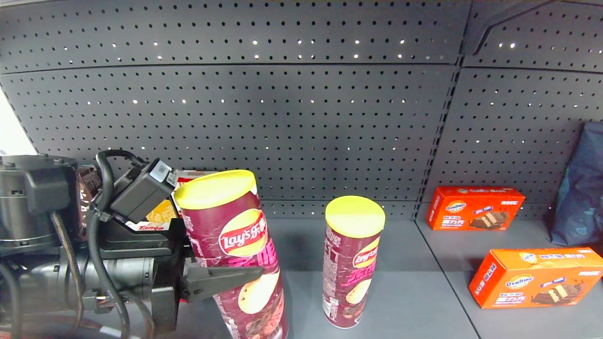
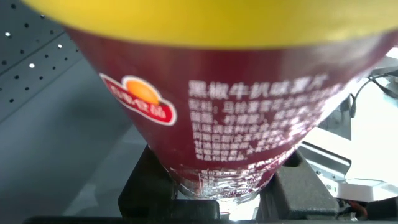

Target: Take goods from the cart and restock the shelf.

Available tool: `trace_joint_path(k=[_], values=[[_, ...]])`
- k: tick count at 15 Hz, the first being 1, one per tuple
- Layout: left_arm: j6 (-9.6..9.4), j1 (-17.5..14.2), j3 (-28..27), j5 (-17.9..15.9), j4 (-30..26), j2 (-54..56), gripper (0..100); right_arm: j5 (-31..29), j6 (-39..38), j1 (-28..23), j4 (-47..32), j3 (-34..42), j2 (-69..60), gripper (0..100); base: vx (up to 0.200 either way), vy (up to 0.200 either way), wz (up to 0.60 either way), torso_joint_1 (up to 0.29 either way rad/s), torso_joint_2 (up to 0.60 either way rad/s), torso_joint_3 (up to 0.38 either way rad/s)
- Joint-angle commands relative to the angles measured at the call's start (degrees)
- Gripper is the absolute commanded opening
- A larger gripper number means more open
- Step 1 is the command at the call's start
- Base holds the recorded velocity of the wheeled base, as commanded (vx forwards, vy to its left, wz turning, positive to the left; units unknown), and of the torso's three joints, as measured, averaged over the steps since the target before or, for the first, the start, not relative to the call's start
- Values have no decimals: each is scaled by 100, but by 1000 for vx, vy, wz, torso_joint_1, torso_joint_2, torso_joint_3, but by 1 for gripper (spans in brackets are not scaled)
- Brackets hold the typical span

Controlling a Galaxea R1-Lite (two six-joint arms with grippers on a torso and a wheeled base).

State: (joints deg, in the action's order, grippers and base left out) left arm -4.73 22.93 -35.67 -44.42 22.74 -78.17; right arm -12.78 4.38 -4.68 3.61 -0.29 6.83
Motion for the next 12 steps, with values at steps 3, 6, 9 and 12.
trace_joint_path(k=[3,6,9,12], values=[[-2,18,-28,-146,12,47,0,1357,98,-42,0,20,-129,100,0,0,0,0,0,0],[7,-8,-160,-181,12,3,0,1506,-288,-42,-9,29,-138,100,0,0,0,0,0,0],[-2,-43,-239,-190,20,-129,0,996,-657,-42,-150,29,-138,100,0,0,0,0,0,0],[-10,-25,-283,-207,214,-436,0,1532,-350,-42,-370,29,-138,100,0,0,0,0,0,0]])
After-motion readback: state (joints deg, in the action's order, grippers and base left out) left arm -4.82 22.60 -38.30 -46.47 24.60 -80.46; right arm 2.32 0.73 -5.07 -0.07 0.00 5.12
